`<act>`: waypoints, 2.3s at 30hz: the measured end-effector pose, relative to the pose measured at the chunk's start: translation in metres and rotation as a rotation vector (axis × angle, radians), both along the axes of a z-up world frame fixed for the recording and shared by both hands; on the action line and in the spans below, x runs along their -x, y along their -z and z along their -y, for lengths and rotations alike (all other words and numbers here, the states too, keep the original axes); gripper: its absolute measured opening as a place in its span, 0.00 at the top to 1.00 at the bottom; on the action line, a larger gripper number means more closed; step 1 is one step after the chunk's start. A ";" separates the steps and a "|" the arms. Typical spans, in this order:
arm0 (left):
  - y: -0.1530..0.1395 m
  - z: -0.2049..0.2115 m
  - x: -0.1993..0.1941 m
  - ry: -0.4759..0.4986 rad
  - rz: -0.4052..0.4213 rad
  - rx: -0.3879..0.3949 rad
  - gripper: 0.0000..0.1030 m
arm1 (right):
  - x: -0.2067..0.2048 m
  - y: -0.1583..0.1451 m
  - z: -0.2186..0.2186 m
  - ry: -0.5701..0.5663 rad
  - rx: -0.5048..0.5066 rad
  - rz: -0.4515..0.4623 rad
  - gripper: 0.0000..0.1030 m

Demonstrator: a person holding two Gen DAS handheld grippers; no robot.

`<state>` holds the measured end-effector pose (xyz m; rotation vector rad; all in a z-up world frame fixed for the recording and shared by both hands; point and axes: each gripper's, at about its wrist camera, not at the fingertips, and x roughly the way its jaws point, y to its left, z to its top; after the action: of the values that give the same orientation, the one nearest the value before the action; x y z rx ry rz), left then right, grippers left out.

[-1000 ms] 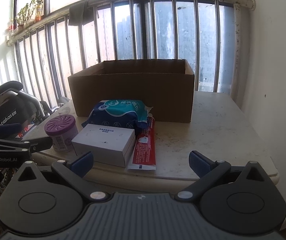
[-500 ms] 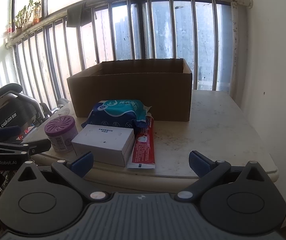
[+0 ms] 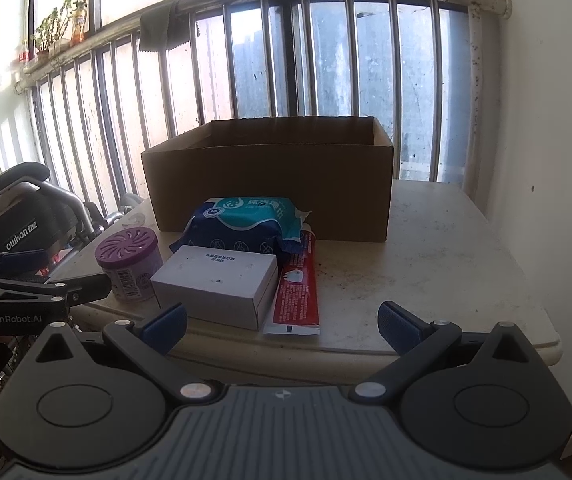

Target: Organize objects

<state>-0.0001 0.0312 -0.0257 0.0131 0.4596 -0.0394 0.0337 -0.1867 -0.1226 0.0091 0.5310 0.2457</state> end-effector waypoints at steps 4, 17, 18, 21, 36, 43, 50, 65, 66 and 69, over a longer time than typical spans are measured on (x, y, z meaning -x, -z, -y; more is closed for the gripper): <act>0.000 0.004 0.000 0.005 -0.001 -0.010 0.00 | 0.002 0.000 0.002 -0.004 -0.008 0.003 0.00; -0.001 -0.006 -0.002 -0.019 0.024 0.031 0.00 | -0.007 -0.005 0.004 -0.012 -0.083 0.002 0.00; -0.001 -0.007 -0.003 -0.017 0.040 0.037 0.00 | -0.009 -0.006 0.003 -0.017 -0.087 0.002 0.00; -0.001 -0.011 -0.006 -0.014 0.090 0.070 0.00 | -0.018 -0.013 -0.003 -0.050 -0.090 0.014 0.00; 0.033 -0.027 -0.054 0.074 0.022 0.181 0.33 | -0.105 -0.038 -0.062 -0.383 -0.101 -0.044 0.10; 0.033 -0.039 -0.059 0.151 0.025 0.159 0.35 | -0.128 -0.035 -0.086 -0.519 -0.035 -0.123 0.16; 0.032 -0.043 -0.059 0.245 0.009 0.115 0.37 | -0.137 -0.032 -0.116 -0.682 0.022 -0.162 0.16; 0.038 -0.051 -0.053 0.300 0.024 0.098 0.37 | -0.153 -0.003 -0.150 -0.824 0.184 -0.259 0.07; 0.037 -0.051 -0.053 0.306 0.024 0.088 0.37 | -0.154 -0.004 -0.148 -0.829 0.173 -0.261 0.08; 0.034 -0.050 -0.055 0.316 0.014 0.080 0.37 | -0.159 -0.008 -0.144 -0.831 0.131 -0.270 0.16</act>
<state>0.0547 0.0812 -0.0602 0.0071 0.4385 -0.3678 0.1932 -0.0424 -0.1146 -0.3159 0.8012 1.0304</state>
